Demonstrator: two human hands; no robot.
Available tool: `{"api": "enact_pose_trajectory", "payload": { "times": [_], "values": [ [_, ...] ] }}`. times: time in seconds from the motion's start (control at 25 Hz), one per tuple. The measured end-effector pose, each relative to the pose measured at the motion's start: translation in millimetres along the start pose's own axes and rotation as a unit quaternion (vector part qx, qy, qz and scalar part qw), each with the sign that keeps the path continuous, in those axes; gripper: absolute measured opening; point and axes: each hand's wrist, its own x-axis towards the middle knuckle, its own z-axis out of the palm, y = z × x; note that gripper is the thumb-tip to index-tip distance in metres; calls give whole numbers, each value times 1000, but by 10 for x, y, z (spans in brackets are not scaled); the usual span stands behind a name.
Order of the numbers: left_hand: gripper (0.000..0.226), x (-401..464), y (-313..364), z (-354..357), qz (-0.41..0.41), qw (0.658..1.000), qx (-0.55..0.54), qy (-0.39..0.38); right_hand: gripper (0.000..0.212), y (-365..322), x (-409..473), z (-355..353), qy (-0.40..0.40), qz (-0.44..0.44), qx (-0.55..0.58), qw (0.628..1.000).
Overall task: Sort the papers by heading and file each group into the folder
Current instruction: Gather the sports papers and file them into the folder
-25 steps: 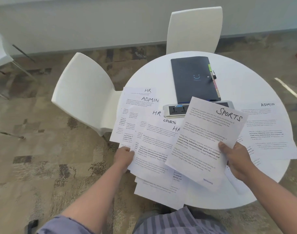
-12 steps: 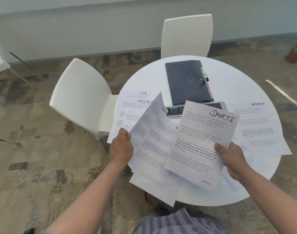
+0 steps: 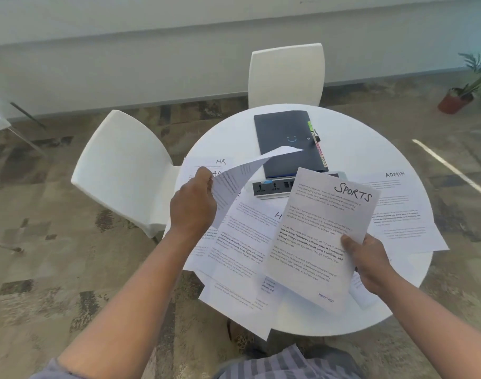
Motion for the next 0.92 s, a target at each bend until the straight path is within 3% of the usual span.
{"api": "enact_pose_trajectory", "payload": {
  "times": [0.16,0.36,0.6,0.92],
  "values": [
    [37,22,479,-80,16,1000,-18,7,18,-32,84,-260,-4,2,16,1000],
    [19,56,987,16,-67,986,-152,27,16,-124,212,-670,-11,1,31,999],
    [13,-197,1678,454,-214,907,-361,-28,18,-342,475,-1272,-48,17,74,996],
    [10,-829,2044,1115,-290,888,-321,-154,36,-652,536,-1696,-198,-4,202,959]
  ]
}}
